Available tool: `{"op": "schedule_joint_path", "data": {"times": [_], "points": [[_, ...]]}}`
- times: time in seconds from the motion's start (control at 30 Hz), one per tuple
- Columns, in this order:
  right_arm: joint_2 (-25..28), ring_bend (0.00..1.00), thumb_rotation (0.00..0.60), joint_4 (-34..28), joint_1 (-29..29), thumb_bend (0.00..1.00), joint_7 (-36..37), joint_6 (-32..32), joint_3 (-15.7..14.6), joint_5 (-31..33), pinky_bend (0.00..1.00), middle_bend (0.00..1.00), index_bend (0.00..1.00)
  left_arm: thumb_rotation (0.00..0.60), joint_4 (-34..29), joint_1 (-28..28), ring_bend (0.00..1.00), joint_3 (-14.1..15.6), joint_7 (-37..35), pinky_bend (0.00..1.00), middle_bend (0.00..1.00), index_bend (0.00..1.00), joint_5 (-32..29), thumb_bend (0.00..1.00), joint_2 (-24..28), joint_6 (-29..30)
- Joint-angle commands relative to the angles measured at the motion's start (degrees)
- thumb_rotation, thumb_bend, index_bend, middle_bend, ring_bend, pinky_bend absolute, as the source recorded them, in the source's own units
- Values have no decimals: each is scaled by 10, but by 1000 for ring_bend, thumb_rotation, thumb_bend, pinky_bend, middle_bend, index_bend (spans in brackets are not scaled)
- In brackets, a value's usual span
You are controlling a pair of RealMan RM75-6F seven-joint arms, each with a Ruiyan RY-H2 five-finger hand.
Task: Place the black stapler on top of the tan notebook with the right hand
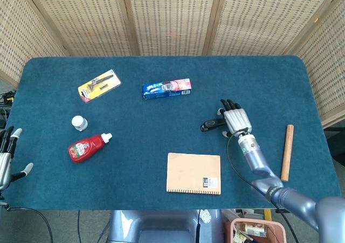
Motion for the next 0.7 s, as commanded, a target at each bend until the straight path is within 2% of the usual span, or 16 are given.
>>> {"op": "schedule_joint_path", "data": {"times": [0.03, 0.2, 0.4, 0.57, 0.7], "points": [[-17, 0, 600, 26, 11, 163, 11, -11, -2, 1, 173, 77, 332, 600, -1, -1, 0, 1, 2, 0, 0, 24, -1, 207, 0, -2], [-38, 13, 600, 57, 18, 164, 31, -13, -7, -7, 247, 145, 385, 600, 1, -2, 0, -2, 2, 0, 0, 24, -3, 208, -1, -1], [-58, 109, 600, 83, 21, 164, 51, -10, -14, -18, 340, 230, 444, 600, 3, -1, 0, -3, -3, 0, 0, 29, -5, 208, -1, 1], [-67, 321, 600, 88, 20, 164, 63, 16, -16, -34, 511, 422, 584, 600, 3, -1, 0, -3, -6, 0, 0, 31, -2, 208, -3, 2], [-69, 388, 600, 85, 18, 164, 73, 41, -18, -50, 558, 492, 654, 600, 2, 0, 0, -2, -8, 0, 0, 32, 1, 209, -4, 4]]}}
